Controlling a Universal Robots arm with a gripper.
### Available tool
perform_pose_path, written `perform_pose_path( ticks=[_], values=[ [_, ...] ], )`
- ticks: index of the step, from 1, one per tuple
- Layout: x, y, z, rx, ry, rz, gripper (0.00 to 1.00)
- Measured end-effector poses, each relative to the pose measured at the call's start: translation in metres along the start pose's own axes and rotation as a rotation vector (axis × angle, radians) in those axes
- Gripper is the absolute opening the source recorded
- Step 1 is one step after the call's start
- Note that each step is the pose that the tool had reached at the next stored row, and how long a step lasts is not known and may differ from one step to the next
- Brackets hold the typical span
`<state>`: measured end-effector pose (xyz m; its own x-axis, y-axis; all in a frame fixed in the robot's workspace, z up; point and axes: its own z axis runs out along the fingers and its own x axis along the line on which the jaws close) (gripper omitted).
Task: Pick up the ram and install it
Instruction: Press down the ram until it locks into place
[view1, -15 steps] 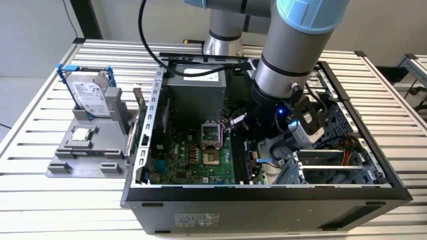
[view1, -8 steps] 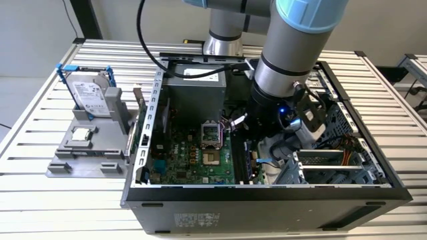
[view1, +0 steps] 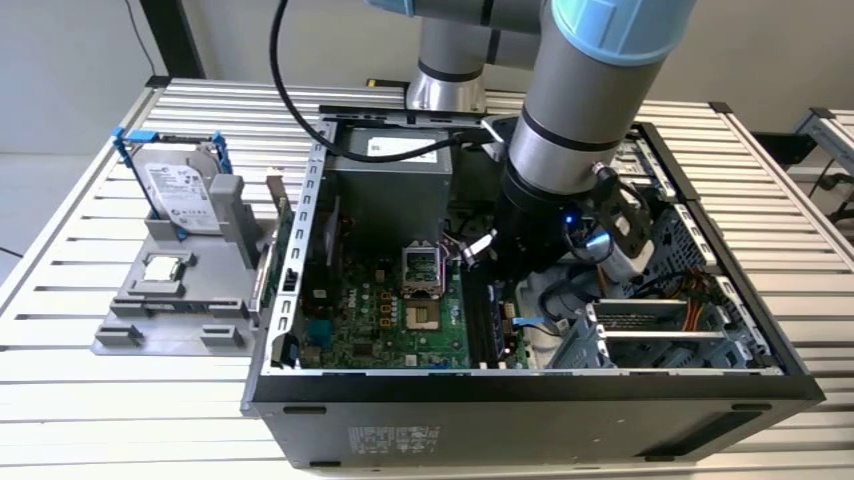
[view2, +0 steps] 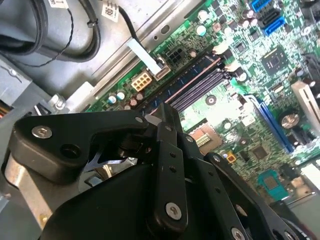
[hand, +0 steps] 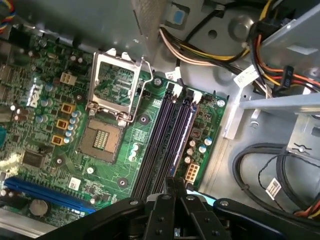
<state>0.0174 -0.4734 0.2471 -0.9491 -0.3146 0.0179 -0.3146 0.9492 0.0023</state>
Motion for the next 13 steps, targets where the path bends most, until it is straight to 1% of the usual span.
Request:
perform_pose_path(
  ticks=[6, 13],
  values=[
    [-0.0003, 0.0008, -0.0001, 0.0012, 0.0002, -0.065, 0.00],
    [-0.0004, 0.0013, 0.0000, 0.0027, 0.0003, -0.156, 0.00]
  ],
)
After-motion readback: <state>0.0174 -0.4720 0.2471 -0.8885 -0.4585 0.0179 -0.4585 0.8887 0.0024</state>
